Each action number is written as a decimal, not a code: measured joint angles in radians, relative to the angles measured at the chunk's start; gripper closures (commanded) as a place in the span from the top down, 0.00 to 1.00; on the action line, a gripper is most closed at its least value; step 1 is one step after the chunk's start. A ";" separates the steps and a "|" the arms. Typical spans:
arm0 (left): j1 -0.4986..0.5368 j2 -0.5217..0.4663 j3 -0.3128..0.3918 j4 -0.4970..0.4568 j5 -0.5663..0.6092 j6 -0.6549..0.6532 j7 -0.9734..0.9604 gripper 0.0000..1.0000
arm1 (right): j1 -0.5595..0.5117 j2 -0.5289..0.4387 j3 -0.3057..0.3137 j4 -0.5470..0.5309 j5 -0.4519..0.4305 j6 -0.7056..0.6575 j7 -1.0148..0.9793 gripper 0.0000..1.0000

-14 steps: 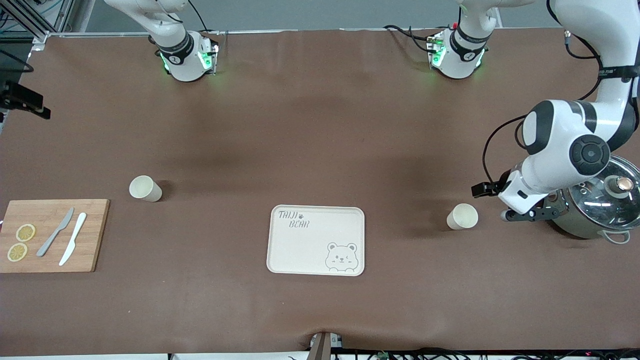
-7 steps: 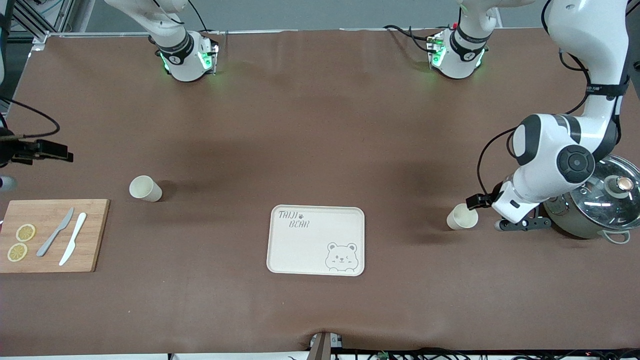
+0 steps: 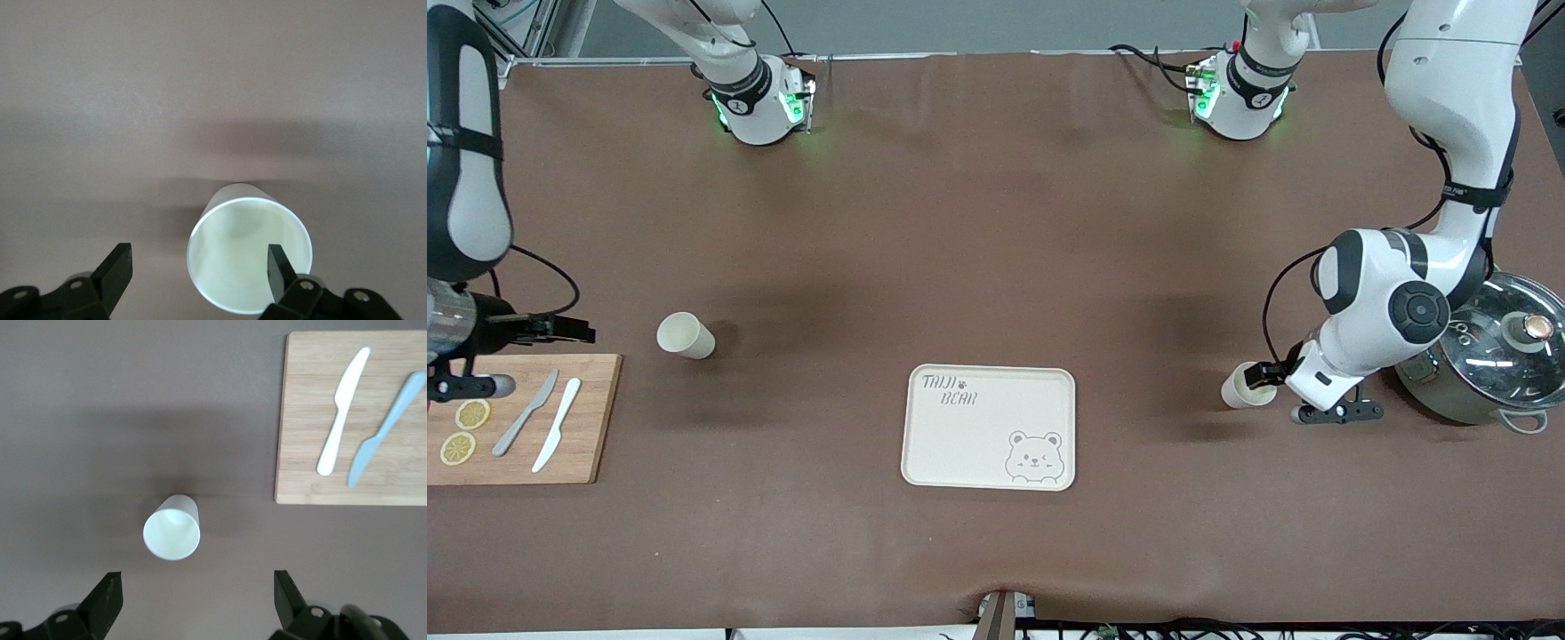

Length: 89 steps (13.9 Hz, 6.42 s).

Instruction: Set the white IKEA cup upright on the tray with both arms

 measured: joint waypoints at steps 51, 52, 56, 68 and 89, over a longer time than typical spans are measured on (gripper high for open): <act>-0.526 0.349 0.032 0.527 0.061 -0.034 -0.780 1.00 | 0.525 0.316 0.027 0.187 0.235 0.312 1.099 0.00; -0.526 0.348 0.032 0.534 0.064 -0.030 -0.784 1.00 | 0.540 0.335 0.027 0.198 0.237 0.346 1.127 0.00; -0.519 0.288 0.038 0.571 0.067 -0.094 -0.785 1.00 | 0.604 0.385 0.027 0.210 0.242 0.455 1.247 0.00; -0.191 -0.146 0.049 0.575 0.073 -0.649 -0.280 1.00 | 0.661 0.436 0.020 0.224 0.242 0.461 1.286 1.00; 0.017 -0.346 0.029 0.570 0.073 -0.885 0.074 1.00 | 0.276 -0.020 -0.006 0.469 0.112 -0.456 0.719 1.00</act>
